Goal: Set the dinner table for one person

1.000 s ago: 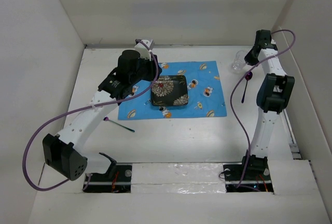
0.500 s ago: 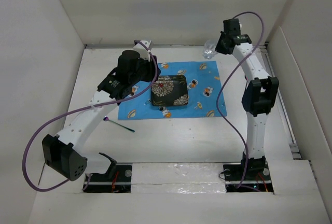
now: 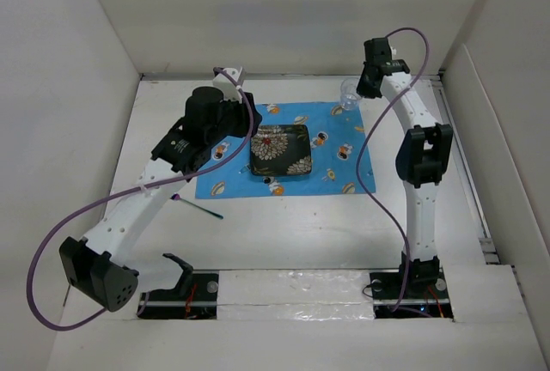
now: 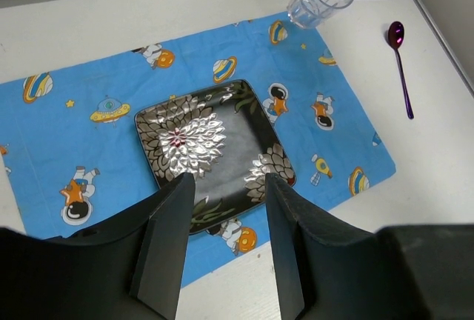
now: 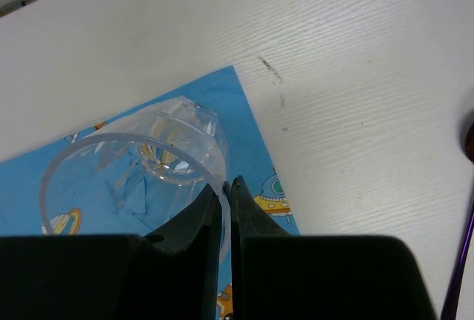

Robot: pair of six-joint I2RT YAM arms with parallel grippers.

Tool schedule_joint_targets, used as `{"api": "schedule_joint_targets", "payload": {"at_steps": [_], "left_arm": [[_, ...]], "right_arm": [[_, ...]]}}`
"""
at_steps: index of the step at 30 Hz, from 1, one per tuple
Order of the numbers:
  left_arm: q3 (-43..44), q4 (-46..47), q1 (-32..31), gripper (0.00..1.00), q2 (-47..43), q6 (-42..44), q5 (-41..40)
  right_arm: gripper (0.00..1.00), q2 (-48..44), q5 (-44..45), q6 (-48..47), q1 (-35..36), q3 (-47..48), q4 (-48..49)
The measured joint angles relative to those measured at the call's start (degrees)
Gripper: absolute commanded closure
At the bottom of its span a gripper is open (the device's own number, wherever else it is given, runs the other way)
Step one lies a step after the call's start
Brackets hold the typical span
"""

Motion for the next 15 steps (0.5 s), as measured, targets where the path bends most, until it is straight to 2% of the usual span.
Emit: {"api": "schedule_joint_targets", "payload": {"at_steps": [10,13,14,15], "left_arm": [[-0.3,-0.1,0.0,0.6,-0.1,-0.9,0.0],[-0.3,-0.1,0.0,0.6,-0.1,-1.2,0.0],[-0.3,-0.1,0.0,0.6,-0.1,-1.3,0.0],[-0.3,0.0,0.0,0.6,-0.1,-1.4,0.0]], "right_arm": [[0.99,1.7,-0.3,0.0,-0.2,-0.3,-0.7],[0.82,2.9,-1.0,0.0,-0.2,-0.3,-1.0],[0.72,3.3,-1.2,0.0,-0.3,-0.2,-1.2],[0.68,3.6,-1.3,0.1,-0.4,-0.2,-1.4]]}}
